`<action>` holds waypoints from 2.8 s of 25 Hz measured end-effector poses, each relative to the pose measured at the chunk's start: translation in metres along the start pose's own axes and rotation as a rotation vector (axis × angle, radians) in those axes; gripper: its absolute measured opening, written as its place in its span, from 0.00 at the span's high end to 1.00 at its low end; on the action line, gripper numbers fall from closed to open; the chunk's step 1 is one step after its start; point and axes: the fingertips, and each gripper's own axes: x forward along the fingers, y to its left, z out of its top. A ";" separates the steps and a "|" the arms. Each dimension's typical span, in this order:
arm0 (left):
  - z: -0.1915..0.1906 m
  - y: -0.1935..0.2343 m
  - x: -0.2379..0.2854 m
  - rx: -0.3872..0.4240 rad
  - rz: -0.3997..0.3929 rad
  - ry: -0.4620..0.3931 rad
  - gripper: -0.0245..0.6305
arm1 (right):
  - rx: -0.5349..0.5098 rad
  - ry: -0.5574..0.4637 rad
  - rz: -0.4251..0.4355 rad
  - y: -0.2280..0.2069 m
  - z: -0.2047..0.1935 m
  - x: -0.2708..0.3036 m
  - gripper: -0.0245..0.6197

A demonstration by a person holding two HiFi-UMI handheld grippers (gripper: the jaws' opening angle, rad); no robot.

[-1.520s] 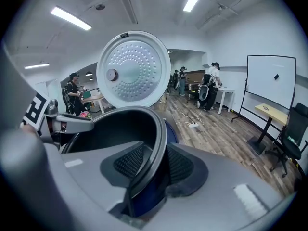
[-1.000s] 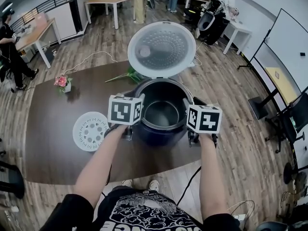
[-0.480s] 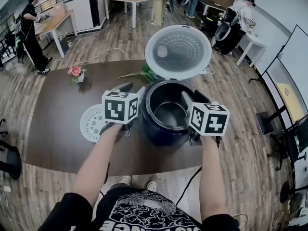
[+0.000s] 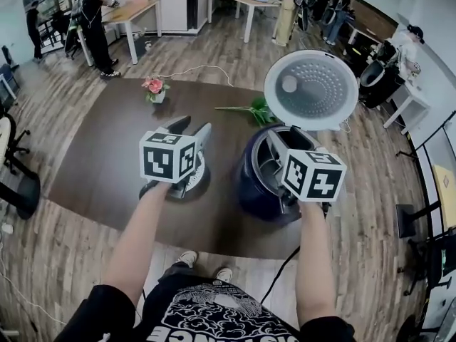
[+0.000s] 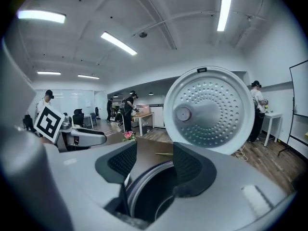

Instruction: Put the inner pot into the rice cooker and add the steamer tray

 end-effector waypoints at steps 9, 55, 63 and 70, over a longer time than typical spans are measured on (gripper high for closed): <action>-0.014 0.089 -0.062 -0.070 0.145 -0.032 0.60 | -0.048 0.007 0.172 0.090 0.009 0.045 0.55; -0.231 0.234 0.014 -0.392 -0.254 0.446 0.59 | 0.481 0.407 0.021 0.159 -0.248 0.166 0.60; -0.247 0.229 0.017 -0.443 -0.296 0.489 0.67 | 0.498 0.457 0.032 0.167 -0.264 0.173 0.68; -0.249 0.229 0.013 -0.434 -0.286 0.499 0.78 | 0.490 0.484 0.003 0.168 -0.269 0.171 0.79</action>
